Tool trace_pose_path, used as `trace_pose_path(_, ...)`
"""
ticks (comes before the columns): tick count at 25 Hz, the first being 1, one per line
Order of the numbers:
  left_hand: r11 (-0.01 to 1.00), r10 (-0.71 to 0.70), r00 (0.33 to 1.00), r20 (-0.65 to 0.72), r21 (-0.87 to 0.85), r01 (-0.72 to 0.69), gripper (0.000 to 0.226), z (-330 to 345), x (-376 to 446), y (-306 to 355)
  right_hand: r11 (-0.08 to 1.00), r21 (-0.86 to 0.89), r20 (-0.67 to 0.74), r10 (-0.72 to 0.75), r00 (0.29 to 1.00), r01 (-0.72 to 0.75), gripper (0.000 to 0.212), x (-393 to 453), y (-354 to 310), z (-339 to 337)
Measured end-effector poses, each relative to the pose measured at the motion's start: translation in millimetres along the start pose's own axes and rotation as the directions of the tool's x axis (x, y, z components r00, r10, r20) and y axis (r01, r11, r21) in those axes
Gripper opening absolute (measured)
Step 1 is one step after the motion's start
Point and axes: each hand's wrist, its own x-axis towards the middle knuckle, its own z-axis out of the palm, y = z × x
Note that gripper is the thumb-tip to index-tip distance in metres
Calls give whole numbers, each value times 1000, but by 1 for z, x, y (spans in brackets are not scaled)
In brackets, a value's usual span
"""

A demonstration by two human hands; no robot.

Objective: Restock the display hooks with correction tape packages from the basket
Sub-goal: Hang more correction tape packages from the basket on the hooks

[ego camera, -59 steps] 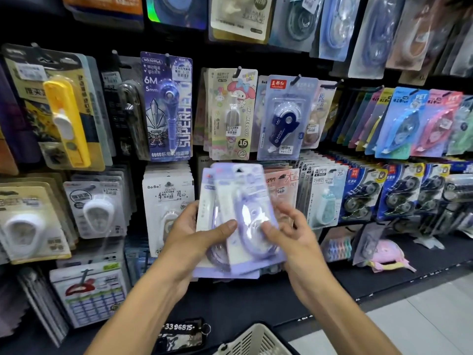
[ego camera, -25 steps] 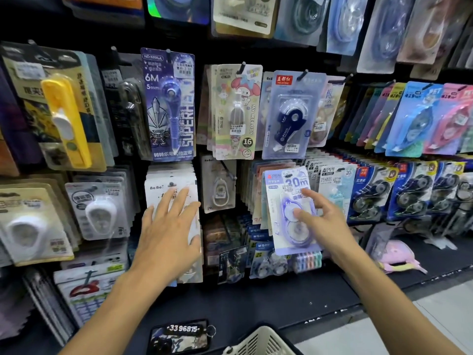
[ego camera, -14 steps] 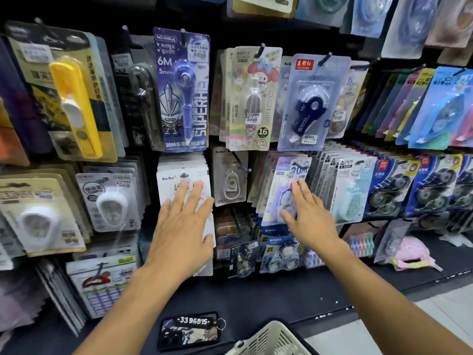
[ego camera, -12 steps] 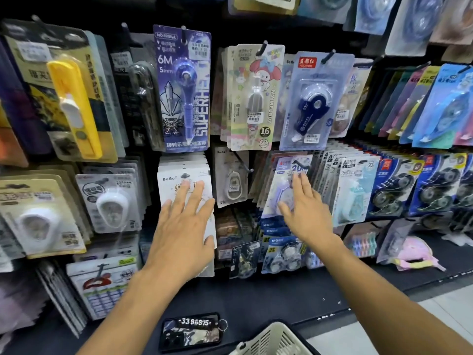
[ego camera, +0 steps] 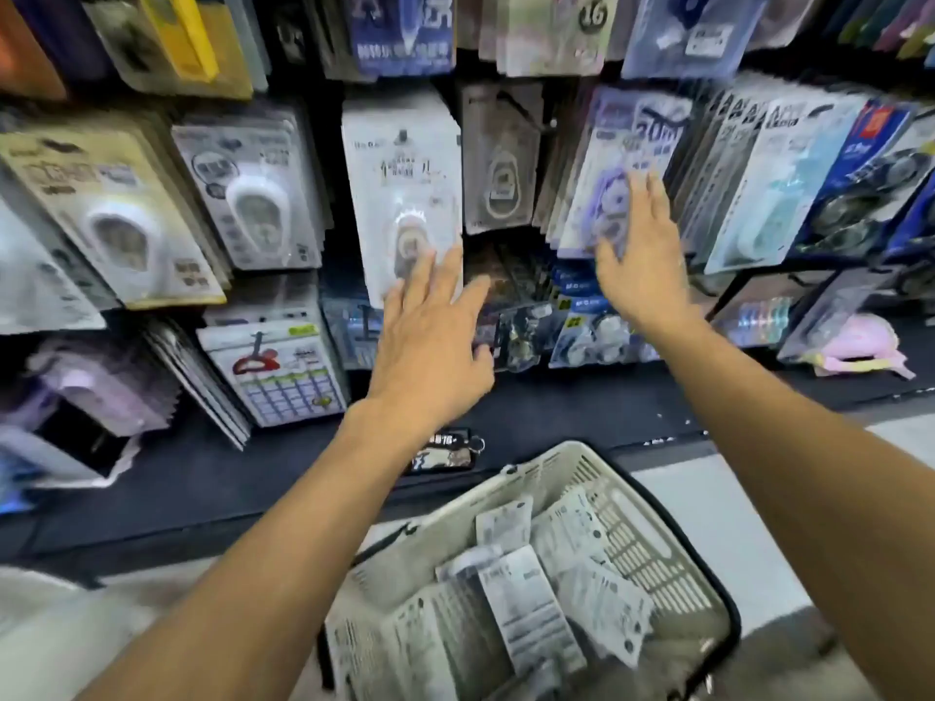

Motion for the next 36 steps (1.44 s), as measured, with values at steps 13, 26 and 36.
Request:
trace_pose_path(13,853,-290,273,917,118,508,60,269,-241,-26,958,-268,961,273,38,-106,53,-367,116,179)
trace_pose_path(26,635,-443,515,734,-149,758,36,287,-234,-48,328,67,917,352,188,-942,34,-313,168,126)
trace_pose_path(36,-274,-288,309,906,-388,880,51,270,-226,-33,350,-83,977,212,-7,-933,40,-338,111,131)
